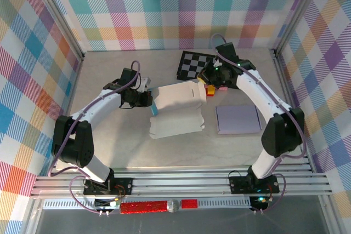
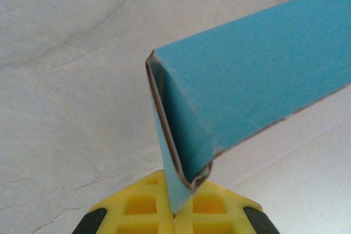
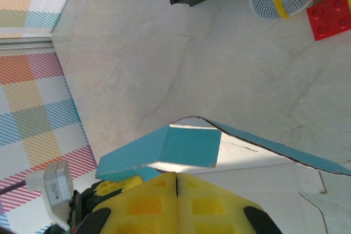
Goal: Fold the paper box
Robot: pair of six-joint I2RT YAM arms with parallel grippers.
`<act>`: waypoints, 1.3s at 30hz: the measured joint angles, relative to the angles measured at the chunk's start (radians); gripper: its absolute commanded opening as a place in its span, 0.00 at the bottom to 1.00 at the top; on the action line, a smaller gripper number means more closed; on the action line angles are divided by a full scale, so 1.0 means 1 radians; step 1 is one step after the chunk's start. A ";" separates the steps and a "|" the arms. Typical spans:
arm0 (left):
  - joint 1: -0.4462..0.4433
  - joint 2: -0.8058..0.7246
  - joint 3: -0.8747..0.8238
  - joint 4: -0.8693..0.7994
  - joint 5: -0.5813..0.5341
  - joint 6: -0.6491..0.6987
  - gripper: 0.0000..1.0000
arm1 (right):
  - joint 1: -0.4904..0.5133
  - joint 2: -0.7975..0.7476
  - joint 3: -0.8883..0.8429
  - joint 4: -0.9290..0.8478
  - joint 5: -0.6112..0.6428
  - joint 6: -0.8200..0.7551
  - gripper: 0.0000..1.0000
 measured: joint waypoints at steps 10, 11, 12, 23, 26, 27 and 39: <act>0.000 -0.012 0.000 0.000 -0.005 -0.015 0.00 | 0.026 0.119 0.060 -0.047 0.035 -0.014 0.00; 0.000 -0.012 0.000 0.000 -0.006 -0.015 0.00 | 0.029 0.123 0.066 -0.051 0.033 -0.021 0.00; 0.000 -0.012 0.000 0.000 -0.006 -0.016 0.00 | 0.031 0.124 0.070 -0.053 0.032 -0.030 0.00; 0.001 -0.012 0.000 0.013 0.010 -0.031 0.00 | 0.020 0.099 0.086 -0.053 -0.072 -0.193 0.25; 0.008 -0.011 0.000 0.046 0.045 -0.048 0.00 | -0.051 -0.014 -0.007 0.000 -0.130 -0.248 0.31; 0.014 -0.011 0.000 0.060 0.064 -0.056 0.00 | -0.087 -0.064 -0.043 0.024 -0.154 -0.255 0.33; 0.066 0.124 0.088 0.201 0.390 -0.124 0.00 | -0.468 -0.044 -0.347 0.644 -0.635 -0.079 0.35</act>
